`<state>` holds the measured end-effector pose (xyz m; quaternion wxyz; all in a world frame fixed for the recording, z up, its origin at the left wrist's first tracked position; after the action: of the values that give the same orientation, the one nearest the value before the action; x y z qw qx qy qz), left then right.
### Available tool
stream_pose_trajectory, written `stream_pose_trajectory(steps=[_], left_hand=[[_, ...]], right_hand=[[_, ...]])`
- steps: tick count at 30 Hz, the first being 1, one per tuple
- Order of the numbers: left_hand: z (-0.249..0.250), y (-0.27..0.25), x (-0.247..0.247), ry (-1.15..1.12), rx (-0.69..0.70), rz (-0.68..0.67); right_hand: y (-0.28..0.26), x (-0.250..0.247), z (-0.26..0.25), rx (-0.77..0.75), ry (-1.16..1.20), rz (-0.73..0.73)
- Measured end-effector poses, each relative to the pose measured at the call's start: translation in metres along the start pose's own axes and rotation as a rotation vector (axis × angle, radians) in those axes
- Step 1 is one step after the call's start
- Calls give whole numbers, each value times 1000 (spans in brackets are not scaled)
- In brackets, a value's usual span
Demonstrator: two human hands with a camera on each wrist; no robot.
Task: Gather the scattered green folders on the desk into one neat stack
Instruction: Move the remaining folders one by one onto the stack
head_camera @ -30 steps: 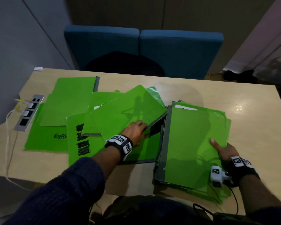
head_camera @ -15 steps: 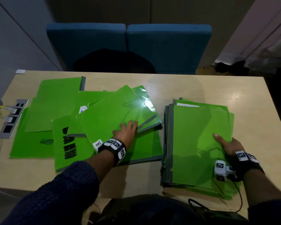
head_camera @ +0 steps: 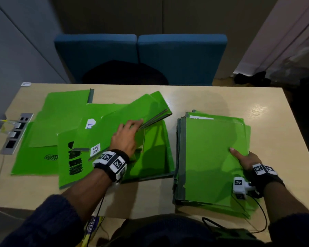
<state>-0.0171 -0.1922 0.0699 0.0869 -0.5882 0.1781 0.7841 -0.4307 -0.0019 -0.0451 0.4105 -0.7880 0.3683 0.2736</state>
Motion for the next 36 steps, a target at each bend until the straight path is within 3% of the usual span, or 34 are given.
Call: stream_pose_trajectory(steps=[3,6,9,12,16,19,23,30,31,33,34,36], left_hand=[[11,7,-22,-149,108,166],[38,5,-25,-343,464,279],[66,-9,0,-427,768,135],[82,-30,23,-420,976,8],[90,-44,43,-353,1034,-102],[89,-33,47,-309,1033,-99],[76,-16,44,-253,968,-72],[113,-41,76,-230,1105,-198],[117,-38,79,-167,1080,-188],[108,-26,80,-86,864,-161],[98,-18,79,-80,673,-134],[68,-3,75,-244,134,-63]], right_hand=[[4,1,2,-7,-12,-9],[3,1,2,-4,-19,-23],[1,-3,0,10,-47,-60],[3,-10,8,170,5,-41],[-1,-9,6,173,6,-71],[-4,-5,3,66,43,-177],[-3,-5,4,50,137,-216],[-8,-4,-3,-77,42,-144],[-9,-5,-2,-89,28,-143],[-7,-2,0,-108,8,-157],[-7,-2,1,-104,17,-162],[-5,-1,2,-114,66,-149]])
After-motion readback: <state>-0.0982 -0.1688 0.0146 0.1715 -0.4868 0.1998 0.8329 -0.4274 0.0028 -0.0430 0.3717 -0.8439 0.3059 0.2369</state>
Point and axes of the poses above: each hand's wrist, its own y-axis towards the middle knuckle, its own x-axis out of the palm, z = x × y, the point moved 5 cm from there along y, towards the middle knuckle, and after that the axes turned 15 degrees about z, right-handed, at the moved point
